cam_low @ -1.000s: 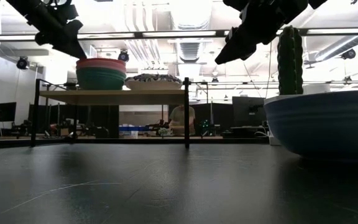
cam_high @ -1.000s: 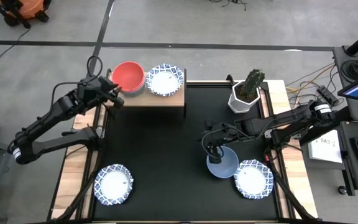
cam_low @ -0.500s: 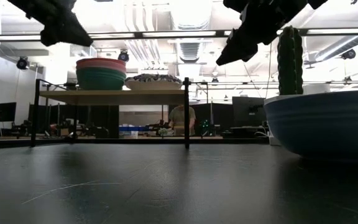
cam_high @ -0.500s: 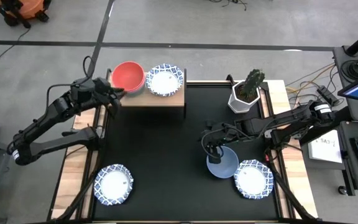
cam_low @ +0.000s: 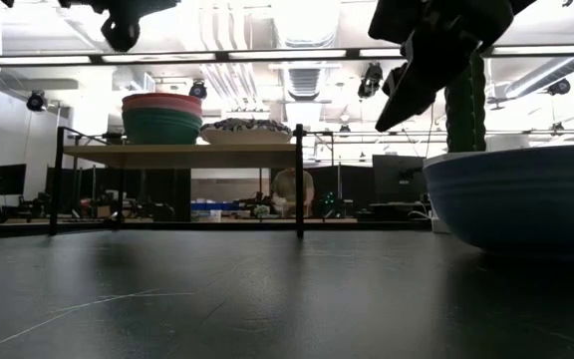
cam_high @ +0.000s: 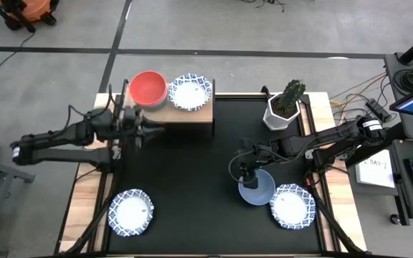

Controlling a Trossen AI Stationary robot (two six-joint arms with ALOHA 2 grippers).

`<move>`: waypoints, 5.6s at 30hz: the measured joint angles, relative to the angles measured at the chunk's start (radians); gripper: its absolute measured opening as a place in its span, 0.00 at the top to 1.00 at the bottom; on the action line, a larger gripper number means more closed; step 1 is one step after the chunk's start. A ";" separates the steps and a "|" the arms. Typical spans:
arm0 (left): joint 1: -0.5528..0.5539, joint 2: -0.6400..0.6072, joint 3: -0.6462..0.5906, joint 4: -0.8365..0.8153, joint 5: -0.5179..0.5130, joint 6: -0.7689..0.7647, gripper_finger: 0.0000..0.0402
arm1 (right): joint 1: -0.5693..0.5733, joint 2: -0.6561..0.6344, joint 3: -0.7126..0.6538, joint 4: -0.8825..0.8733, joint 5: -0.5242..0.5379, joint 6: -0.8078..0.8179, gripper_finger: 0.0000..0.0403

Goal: Place and stack bowls onto a shelf
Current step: Move the light blue bowl from right to the middle of the table, then stack the white patterned plate on top of the white patterned plate on the shelf

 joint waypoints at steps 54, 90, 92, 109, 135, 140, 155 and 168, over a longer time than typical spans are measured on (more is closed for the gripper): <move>-0.301 0.394 0.072 0.183 -0.139 0.144 0.81 | 0.000 0.177 -0.008 -0.354 -0.003 0.048 0.79; -0.301 0.521 0.079 0.178 -0.140 0.097 0.81 | -0.035 0.190 -0.008 -0.012 0.079 0.024 0.97; -0.301 0.520 0.079 0.179 -0.140 0.088 0.81 | -0.036 0.204 -0.008 -0.011 0.079 0.026 0.97; -0.301 0.518 0.079 0.178 -0.140 0.045 0.81 | -0.042 0.211 -0.008 -0.025 0.076 0.045 0.64; -0.632 0.897 0.635 -0.972 0.030 -0.949 0.79 | 0.051 -0.188 -0.008 -0.021 0.079 -0.069 0.53; -0.738 1.010 0.716 -0.967 0.050 -1.119 0.69 | 0.122 -0.215 -0.008 0.052 0.078 -0.136 0.54; -0.896 1.238 0.751 -1.076 0.038 -1.369 0.51 | 0.288 -0.188 -0.009 0.131 0.087 -0.137 0.54; -0.943 1.289 0.661 -1.024 0.039 -1.452 0.61 | 0.291 -0.188 -0.009 0.142 0.088 -0.159 0.54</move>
